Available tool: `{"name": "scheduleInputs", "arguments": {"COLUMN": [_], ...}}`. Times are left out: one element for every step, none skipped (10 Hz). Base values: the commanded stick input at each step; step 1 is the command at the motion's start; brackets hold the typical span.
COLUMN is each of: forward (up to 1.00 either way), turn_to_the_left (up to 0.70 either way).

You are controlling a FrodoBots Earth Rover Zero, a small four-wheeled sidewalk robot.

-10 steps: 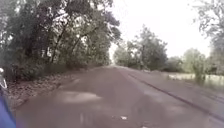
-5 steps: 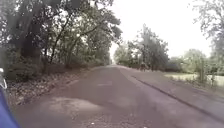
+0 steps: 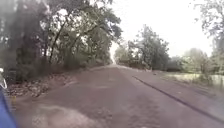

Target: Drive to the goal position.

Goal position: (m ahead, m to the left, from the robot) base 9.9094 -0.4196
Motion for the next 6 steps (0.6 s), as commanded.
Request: {"name": "scheduleInputs", "arguments": {"forward": [0.70, 0.70, 0.70, 0.70, 0.70, 0.70], "turn_to_the_left": [-0.02, -0.02, -0.02, -0.02, -0.01, 0.00]}}
